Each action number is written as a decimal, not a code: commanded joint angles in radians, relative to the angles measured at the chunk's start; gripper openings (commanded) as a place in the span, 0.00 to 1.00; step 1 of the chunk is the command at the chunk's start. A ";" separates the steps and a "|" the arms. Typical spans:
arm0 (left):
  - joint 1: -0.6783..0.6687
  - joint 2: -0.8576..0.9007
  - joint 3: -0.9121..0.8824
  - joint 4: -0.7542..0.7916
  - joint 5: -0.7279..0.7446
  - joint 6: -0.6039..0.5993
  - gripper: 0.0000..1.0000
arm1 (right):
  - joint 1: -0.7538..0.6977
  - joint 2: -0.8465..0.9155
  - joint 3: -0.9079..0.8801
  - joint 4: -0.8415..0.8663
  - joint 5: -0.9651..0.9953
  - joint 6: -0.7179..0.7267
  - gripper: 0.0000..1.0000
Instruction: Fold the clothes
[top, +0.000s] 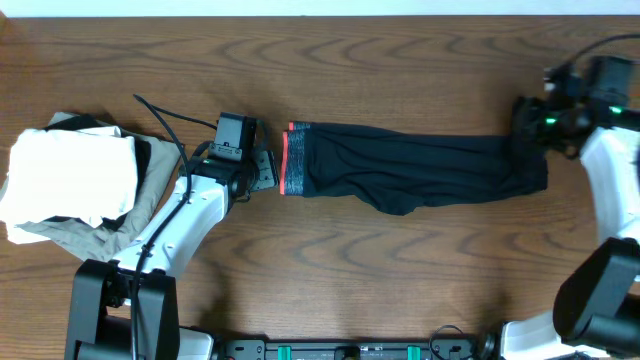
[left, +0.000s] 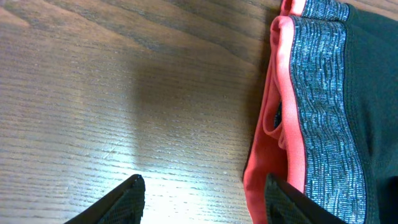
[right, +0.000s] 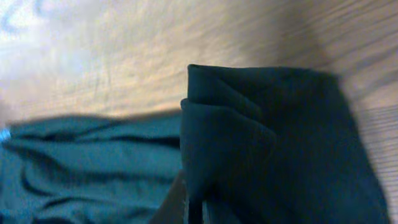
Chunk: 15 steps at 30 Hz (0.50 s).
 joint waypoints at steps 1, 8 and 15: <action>0.002 0.011 -0.012 -0.003 -0.015 -0.009 0.62 | 0.070 0.020 0.001 -0.021 0.048 0.011 0.01; 0.002 0.011 -0.012 -0.003 -0.015 -0.009 0.62 | 0.181 0.026 0.000 -0.057 0.056 0.011 0.01; 0.002 0.011 -0.012 -0.003 -0.015 -0.009 0.63 | 0.243 0.026 0.000 -0.057 0.056 0.007 0.32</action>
